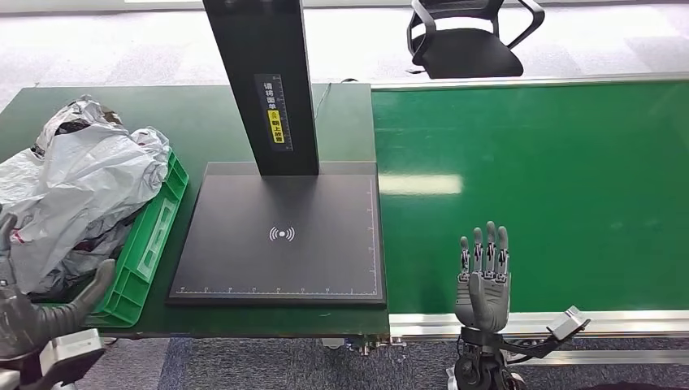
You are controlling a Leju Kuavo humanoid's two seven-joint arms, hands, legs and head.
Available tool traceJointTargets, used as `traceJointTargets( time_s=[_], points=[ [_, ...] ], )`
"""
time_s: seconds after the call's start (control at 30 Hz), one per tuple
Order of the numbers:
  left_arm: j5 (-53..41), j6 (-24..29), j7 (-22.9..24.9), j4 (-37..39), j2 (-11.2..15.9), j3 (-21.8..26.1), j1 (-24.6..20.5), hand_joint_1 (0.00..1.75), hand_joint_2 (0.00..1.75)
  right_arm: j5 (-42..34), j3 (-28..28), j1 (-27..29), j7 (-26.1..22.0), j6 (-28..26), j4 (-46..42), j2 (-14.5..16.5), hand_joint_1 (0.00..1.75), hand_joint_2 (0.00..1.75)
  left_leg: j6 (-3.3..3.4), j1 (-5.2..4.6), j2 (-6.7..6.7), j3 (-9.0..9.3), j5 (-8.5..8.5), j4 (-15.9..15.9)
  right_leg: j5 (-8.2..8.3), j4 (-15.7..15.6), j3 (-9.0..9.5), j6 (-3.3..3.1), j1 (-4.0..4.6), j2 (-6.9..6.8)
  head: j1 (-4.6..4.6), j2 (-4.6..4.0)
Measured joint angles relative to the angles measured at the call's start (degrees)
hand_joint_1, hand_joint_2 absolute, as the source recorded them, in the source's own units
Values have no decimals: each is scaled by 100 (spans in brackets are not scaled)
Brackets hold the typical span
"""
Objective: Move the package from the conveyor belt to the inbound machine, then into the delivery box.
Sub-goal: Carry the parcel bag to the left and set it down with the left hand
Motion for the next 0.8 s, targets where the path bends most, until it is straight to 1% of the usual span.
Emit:
traceJointTargets(
  time_s=[0.13, 0.27, 0.33, 0.4, 0.47, 0.57, 0.67, 0.73, 0.8],
  points=[
    [-31, 124, 90, -180, -155, -442, 281, 0, 175, 17, -70, 39, 22, -8, -62, 28, 0, 175, 0, 1, -1, 6, 0, 0, 1, 1, 8, 0, 1, 0, -1, 0],
    [388, 16, -78, -281, -270, -740, 478, 0, 175, 27, -140, 65, 29, -21, -114, 46, 0, 175, 0, 1, -2, 8, 1, 0, 0, 1, 9, 0, 1, -1, -1, 0],
    [742, -303, -204, -304, -336, -910, 539, 0, 175, 40, -162, 78, 33, -30, -129, 62, 0, 175, 0, 1, -4, 8, 1, 0, 0, 1, 9, 0, 1, -2, -1, 0],
    [1131, -847, -286, -276, -427, -1117, 557, 0, 175, 149, -180, 80, 14, -101, -139, 81, 0, 175, 0, 0, -6, 8, 0, 0, 0, 0, 10, 0, 0, -3, -1, 0],
    [1381, -1357, -332, -152, -548, -1354, 537, 0, 175, 417, -192, 79, -61, -289, -147, 104, 0, 175, 0, -1, -6, 8, 0, 0, 0, 0, 12, 0, -1, -4, 1, 0],
    [1702, -1880, -402, 247, -776, -1706, 462, 0, 175, 1166, -183, 71, -291, -878, -178, 163, 0, 175, 1, -2, -6, 8, 0, 0, 1, 0, 13, 1, -2, -4, -1, 0],
    [1995, -2346, -491, 813, -1050, -1959, 329, 0, 175, 2005, -65, 35, -434, -1466, -205, 218, 0, 175, 1, -1, -6, 10, 1, 0, 2, 0, 13, 1, -2, -4, -2, 0],
    [2166, -2672, -554, 1266, -1276, -2084, 182, 0, 175, 2485, 117, -3, -467, -1698, -205, 258, 0, 175, 1, -1, -6, 10, 1, 0, 2, 0, 14, 1, -1, -4, -1, 0],
    [2269, -2888, -605, 1703, -1494, -2186, 33, 0, 175, 2812, 354, -40, -484, -1834, -190, 306, 0, 175, 1, 0, -6, 10, 1, 0, 2, 1, 15, 1, -1, -4, -1, 0]
  ],
)
